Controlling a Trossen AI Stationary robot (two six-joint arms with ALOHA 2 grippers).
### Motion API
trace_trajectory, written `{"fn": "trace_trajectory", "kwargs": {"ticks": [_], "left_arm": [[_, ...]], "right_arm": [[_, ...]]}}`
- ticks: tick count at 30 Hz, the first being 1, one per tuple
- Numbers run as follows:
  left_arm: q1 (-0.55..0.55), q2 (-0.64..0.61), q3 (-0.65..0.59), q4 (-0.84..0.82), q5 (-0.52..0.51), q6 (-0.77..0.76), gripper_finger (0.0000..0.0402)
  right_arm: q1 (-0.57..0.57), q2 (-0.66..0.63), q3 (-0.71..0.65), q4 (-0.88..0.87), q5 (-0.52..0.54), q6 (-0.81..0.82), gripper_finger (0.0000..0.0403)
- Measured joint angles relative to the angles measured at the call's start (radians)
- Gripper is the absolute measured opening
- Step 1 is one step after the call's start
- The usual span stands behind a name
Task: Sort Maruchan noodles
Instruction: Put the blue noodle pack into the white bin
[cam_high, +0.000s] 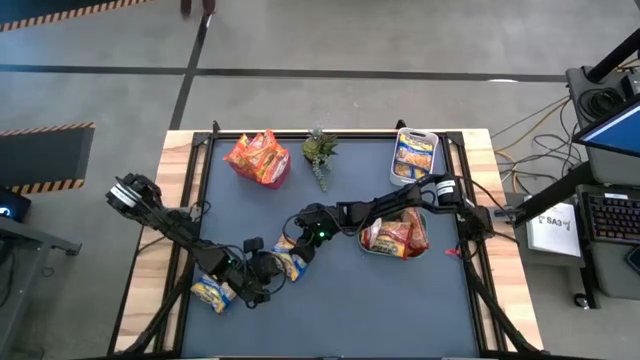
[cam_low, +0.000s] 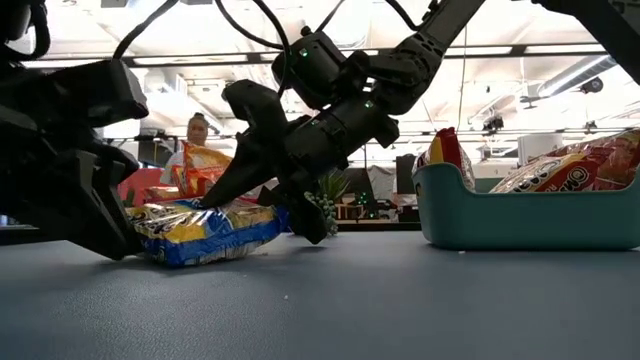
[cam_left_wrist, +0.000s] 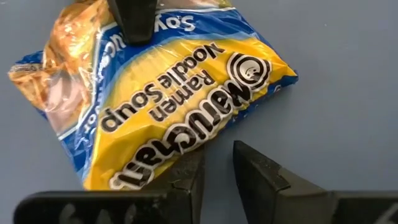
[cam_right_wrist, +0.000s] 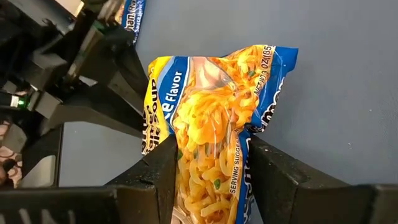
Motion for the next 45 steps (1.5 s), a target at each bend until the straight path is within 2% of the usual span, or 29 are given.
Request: {"fn": "trace_trajectory", "kwargs": {"ticks": [16, 21, 26, 33, 36, 40, 45], "left_arm": [[0.0, -0.151, 0.002, -0.097, 0.048, 0.024, 0.0078], [-0.001, -0.234, 0.002, -0.108, 0.037, 0.121, 0.0078], [-0.001, -0.353, 0.002, -0.093, -0.151, 0.288, 0.0078], [-0.001, -0.522, 0.003, -0.06, -0.58, 0.563, 0.0078], [0.0, -0.578, 0.003, -0.059, -0.72, 0.645, 0.0078], [0.0, -0.637, 0.003, -0.052, -0.824, 0.751, 0.0078], [0.001, -0.679, 0.002, -0.061, -0.863, 0.736, 0.0078]], "right_arm": [[0.002, -0.003, -0.001, -0.003, 0.0, -0.008, 0.015], [0.0, -0.005, -0.002, -0.005, -0.002, -0.008, 0.015], [-0.009, -0.016, -0.004, -0.016, -0.02, -0.011, 0.0149], [-0.012, -0.02, -0.004, -0.028, -0.028, 0.015, 0.0149], [-0.013, -0.022, -0.004, -0.033, -0.03, 0.018, 0.0149], [-0.013, -0.03, -0.004, -0.034, -0.029, 0.029, 0.0149], [-0.013, -0.047, -0.004, -0.032, -0.027, 0.041, 0.0149]]}}
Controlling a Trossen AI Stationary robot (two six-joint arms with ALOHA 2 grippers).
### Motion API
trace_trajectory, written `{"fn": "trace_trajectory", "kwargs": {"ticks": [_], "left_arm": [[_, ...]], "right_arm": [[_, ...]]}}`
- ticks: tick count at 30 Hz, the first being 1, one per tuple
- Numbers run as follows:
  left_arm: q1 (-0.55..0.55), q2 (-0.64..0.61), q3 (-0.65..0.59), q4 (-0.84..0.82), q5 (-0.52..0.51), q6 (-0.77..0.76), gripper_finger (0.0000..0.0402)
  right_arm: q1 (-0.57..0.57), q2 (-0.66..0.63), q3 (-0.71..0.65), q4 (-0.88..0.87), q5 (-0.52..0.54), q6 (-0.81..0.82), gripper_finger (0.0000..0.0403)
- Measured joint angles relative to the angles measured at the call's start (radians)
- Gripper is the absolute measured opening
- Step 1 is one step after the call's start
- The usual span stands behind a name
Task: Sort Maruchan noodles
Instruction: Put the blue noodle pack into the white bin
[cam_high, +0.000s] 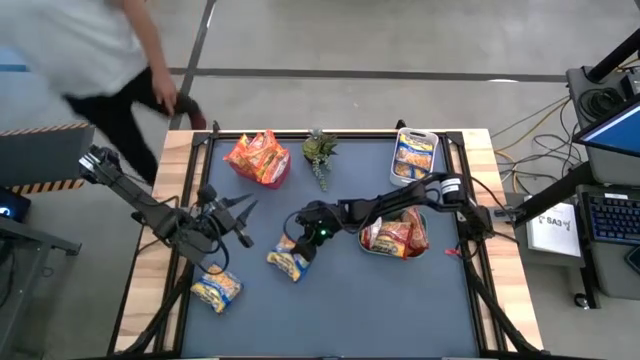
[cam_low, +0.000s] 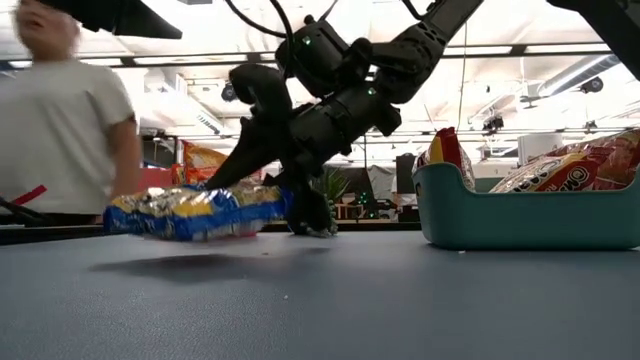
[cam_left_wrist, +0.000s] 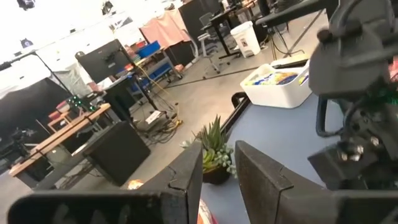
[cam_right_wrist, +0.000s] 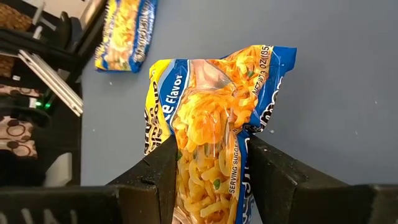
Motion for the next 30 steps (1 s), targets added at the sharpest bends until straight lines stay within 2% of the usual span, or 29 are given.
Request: {"fn": "trace_trajectory", "kwargs": {"ticks": [11, 18, 22, 30], "left_arm": [[0.0, 0.024, 0.001, -0.009, 0.001, -0.01, 0.0078], [-0.001, 0.024, 0.001, -0.009, 0.001, -0.01, 0.0078], [-0.001, 0.026, 0.005, -0.009, 0.001, -0.01, 0.0078], [-0.001, 0.035, 0.005, -0.009, 0.001, -0.007, 0.0078]], "right_arm": [[-0.026, -0.107, 0.0, -0.057, 0.006, -0.017, 0.0149], [-0.082, -0.287, 0.0, -0.307, 0.158, -0.115, 0.0149], [-0.127, -0.421, 0.001, -0.537, 0.347, -0.191, 0.0149], [-0.212, -0.675, 0.001, -1.031, 0.968, -0.45, 0.0149]]}}
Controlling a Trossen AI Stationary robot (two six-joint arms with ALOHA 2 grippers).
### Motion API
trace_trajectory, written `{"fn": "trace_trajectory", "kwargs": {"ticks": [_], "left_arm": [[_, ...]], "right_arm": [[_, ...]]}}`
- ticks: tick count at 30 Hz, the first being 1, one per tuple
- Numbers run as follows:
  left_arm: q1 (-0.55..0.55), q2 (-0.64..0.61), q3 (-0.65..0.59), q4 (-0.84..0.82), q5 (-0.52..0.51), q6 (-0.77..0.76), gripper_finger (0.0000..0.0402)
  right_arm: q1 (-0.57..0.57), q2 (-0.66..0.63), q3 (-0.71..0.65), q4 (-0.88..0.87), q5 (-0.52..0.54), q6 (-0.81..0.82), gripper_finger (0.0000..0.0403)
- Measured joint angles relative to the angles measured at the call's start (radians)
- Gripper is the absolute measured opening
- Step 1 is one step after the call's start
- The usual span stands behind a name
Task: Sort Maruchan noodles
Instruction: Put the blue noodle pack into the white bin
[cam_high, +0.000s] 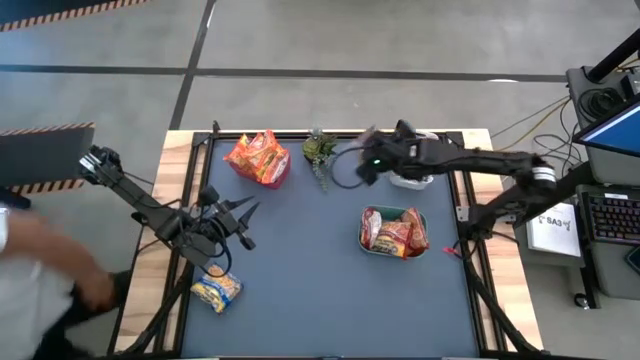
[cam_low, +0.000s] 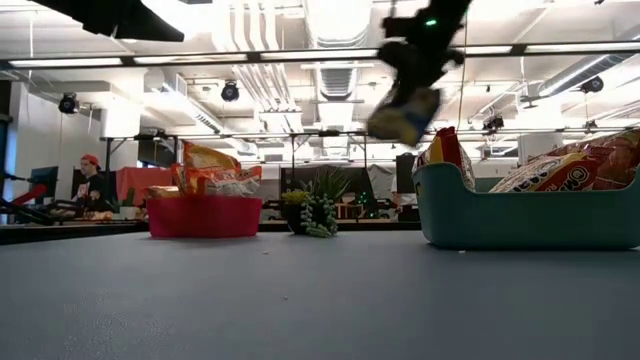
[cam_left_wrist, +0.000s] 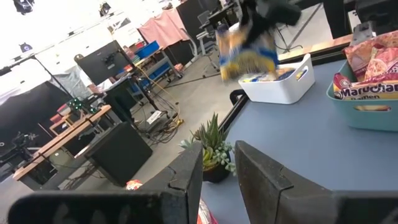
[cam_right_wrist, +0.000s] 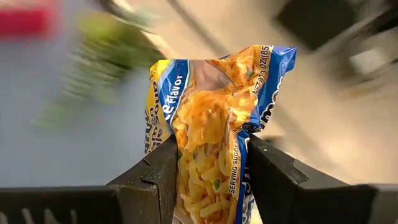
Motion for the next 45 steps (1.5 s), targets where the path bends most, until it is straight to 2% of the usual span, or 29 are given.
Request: {"fn": "trace_trajectory", "kwargs": {"ticks": [3, 5, 11, 15, 21, 27, 34, 38, 45], "left_arm": [[0.0, 0.004, 0.0, 0.0, 0.0, 0.0, 0.0078], [0.0, 0.005, 0.0, 0.0, 0.0, 0.006, 0.0078], [0.0, 0.006, 0.0, 0.0, 0.0, 0.008, 0.0078], [0.0, 0.006, 0.0, 0.0, 0.0, 0.008, 0.0078], [0.0, 0.006, 0.0, 0.0, 0.0, 0.008, 0.0078], [0.0, 0.006, 0.0, 0.0, 0.0, 0.009, 0.0078], [0.0, 0.006, 0.0, 0.0, 0.0, 0.009, 0.0078], [0.0, 0.006, 0.0, 0.0, 0.0, 0.015, 0.0078], [0.0, 0.006, 0.0, 0.0, 0.0, 0.018, 0.0078]], "right_arm": [[-0.021, -0.067, -0.005, -0.12, 0.112, -0.175, 0.0149], [-0.031, -0.1, -0.018, -0.177, 0.112, -0.24, 0.0149], [-0.039, -0.123, -0.062, -0.337, 0.111, -0.289, 0.0149], [-0.04, -0.117, -0.119, -0.353, 0.121, -0.336, 0.015], [-0.048, -0.117, -0.23, -0.335, 0.22, -0.373, 0.015], [-0.054, -0.117, -0.359, -0.222, 0.219, -0.376, 0.015], [-0.055, -0.117, -0.458, -0.063, 0.219, -0.457, 0.0155], [-0.055, -0.117, -0.484, 0.015, 0.218, -0.452, 0.0165], [-0.055, -0.117, -0.482, 0.033, 0.211, -0.452, 0.0188]]}}
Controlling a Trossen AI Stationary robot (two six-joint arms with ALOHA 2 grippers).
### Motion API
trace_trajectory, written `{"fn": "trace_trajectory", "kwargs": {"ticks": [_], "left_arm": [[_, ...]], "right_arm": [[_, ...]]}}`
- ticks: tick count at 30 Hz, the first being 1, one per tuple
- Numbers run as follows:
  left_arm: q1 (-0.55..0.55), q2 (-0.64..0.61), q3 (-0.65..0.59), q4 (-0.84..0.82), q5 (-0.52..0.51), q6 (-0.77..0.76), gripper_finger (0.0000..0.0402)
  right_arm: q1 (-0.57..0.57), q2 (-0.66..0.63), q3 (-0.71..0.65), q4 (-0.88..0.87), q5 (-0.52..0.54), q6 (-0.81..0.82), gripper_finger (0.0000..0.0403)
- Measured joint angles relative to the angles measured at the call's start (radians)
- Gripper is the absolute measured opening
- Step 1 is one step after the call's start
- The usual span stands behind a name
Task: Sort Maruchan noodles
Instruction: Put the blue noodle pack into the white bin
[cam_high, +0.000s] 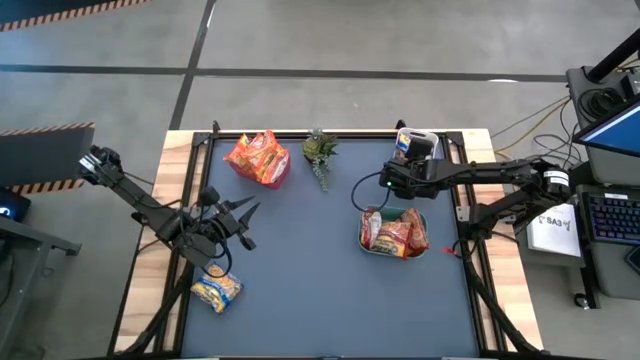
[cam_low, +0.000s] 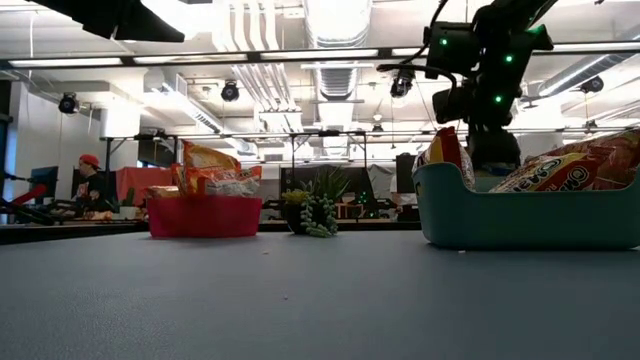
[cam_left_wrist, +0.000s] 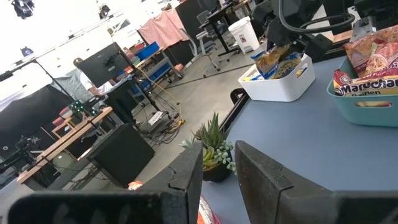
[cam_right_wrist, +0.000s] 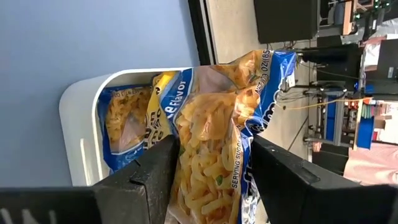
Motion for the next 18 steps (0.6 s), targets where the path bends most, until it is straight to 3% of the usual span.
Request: {"fn": "trace_trajectory", "kwargs": {"ticks": [18], "left_arm": [[0.0, 0.0, 0.0, 0.0, 0.0, 0.008, 0.0078]], "right_arm": [[0.001, 0.0, 0.127, -0.067, -0.056, 0.133, 0.0189]]}}
